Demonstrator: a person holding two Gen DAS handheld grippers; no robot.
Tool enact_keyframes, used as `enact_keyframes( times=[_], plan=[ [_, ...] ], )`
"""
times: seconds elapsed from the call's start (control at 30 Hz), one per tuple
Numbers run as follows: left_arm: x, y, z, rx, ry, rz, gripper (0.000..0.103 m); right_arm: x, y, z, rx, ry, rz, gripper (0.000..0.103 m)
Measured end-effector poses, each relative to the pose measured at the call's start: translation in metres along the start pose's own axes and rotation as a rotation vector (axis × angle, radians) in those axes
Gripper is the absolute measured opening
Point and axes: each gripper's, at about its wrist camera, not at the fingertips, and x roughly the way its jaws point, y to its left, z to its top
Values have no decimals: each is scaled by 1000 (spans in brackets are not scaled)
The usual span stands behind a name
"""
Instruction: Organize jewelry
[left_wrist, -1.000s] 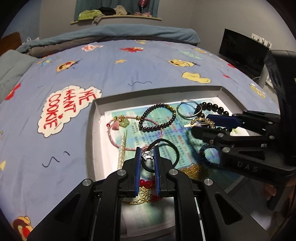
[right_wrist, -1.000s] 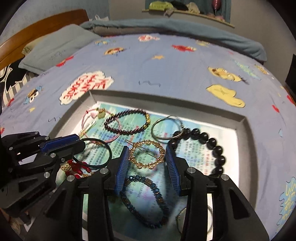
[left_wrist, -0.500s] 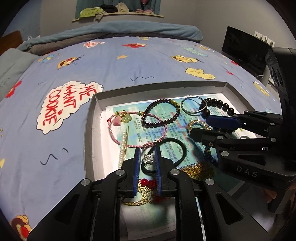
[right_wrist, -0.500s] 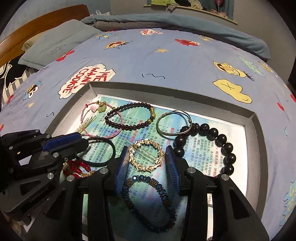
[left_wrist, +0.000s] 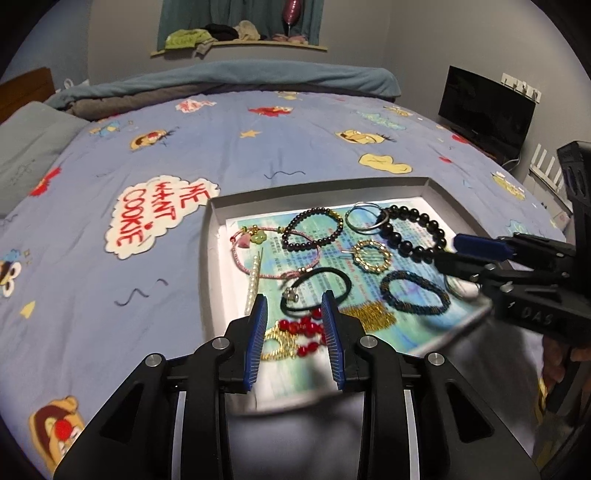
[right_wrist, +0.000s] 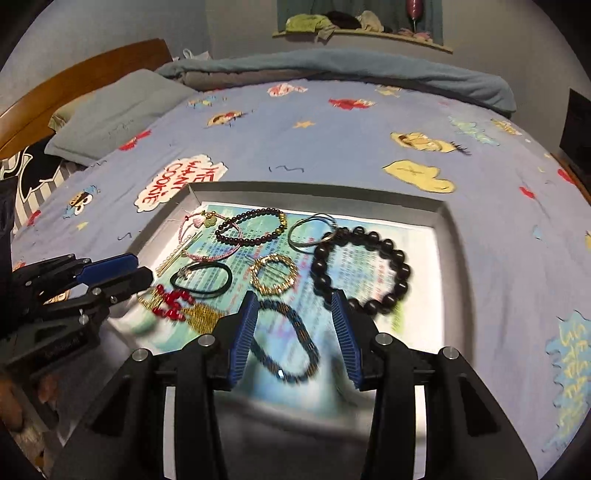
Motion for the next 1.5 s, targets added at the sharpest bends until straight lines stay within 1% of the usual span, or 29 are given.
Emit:
enact_keyframes(
  times=[0.1,0.23,0.27,0.43,0.47,0.5,0.57,0.63,0.67,0.7,0.77,0.83,0.87,0.9,1.0,1.1,1.5],
  plan=[
    [-16,-4,-8,2,-9,-3,32,-24,-7,-11,8,-31,-12,42],
    [-35,-11,-21,25,-18,18,33,-47,-16,-27,26,-47,-19,42],
    [-40,-12,-25,30,-20,24,35,-52,-18,-32,30,-45,-21,42],
    [-57,-14,-42,-2,-22,27,52,-72,-25,-55,52,-53,-35,43],
    [-61,-14,-46,-8,-25,29,53,-75,-26,-59,56,-53,-33,47],
    [-65,-15,-48,-13,-30,31,55,-77,-25,-63,59,-54,-32,54],
    [-72,-17,-52,-27,-37,26,62,-83,-24,-69,60,-57,-33,57],
    [-78,-21,-55,-32,-46,25,72,-87,-23,-73,60,-60,-35,61],
    [-80,-24,-56,-28,-50,32,75,-89,-23,-75,60,-62,-37,68],
    [-82,-27,-56,-23,-55,42,79,-91,-22,-77,59,-64,-40,78],
    [-85,-33,-57,-18,-59,56,82,-94,-21,-79,55,-75,-41,86],
    [-87,-37,-57,-24,-58,66,90,-97,-20,-80,50,-85,-47,94],
    [-89,-39,-58,-26,-61,67,91,-99,-19,-80,49,-93,-52,98],
    [-89,-40,-58,-26,-63,66,92,-99,-18,-80,46,-99,-58,97],
    [-90,-44,-58,-18,-61,98,93,-99,-16,-79,35,-100,-80,97],
    [-90,-46,-57,-8,-65,119,93,-98,-14,-79,33,-102,-76,97],
    [-92,-50,-58,17,-90,145,94,-98,-14,-81,40,-99,-84,97]
  ],
)
